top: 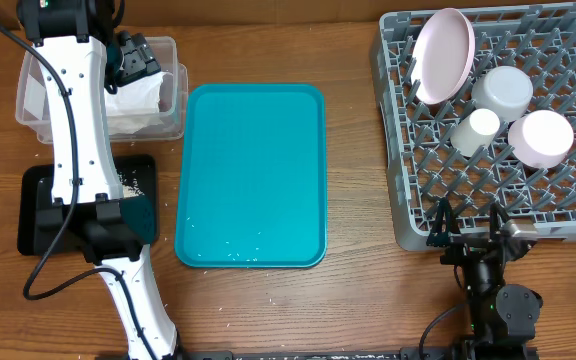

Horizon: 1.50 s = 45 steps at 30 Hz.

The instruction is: Sort waste into correct bins and load items into the dishwasher

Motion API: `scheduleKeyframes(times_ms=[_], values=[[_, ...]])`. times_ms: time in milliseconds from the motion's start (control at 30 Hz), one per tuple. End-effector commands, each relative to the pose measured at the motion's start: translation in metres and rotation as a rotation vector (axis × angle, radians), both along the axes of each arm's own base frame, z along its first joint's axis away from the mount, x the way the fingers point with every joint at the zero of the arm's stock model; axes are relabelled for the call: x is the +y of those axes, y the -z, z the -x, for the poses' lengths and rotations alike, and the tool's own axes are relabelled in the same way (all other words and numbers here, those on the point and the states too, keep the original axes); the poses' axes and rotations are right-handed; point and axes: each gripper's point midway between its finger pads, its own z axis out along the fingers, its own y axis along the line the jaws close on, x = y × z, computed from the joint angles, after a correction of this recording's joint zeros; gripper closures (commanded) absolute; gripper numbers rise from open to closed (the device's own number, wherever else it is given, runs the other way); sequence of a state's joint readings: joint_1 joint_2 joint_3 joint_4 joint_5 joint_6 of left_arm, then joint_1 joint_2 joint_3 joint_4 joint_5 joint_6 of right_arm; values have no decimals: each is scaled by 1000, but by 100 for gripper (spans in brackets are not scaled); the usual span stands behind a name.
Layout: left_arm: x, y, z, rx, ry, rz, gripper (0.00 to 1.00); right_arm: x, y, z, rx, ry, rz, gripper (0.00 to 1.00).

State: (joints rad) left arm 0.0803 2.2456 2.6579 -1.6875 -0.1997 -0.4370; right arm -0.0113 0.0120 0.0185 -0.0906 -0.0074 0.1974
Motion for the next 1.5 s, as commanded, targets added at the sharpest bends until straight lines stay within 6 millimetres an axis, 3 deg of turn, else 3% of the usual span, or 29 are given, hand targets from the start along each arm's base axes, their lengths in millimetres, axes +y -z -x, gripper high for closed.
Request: scheduleKeyframes(times_ms=[0,1133,1467], values=[[0,-3,0,-3,11,-16,0,0,2,0,-6,-3,95,0],[-2,-3,0,-3,16,-16,0,0,2,0,-6,-2,123,0],[8,-9,-9,-23,102,-109,0,0,1,0,-7,-2,123,0]])
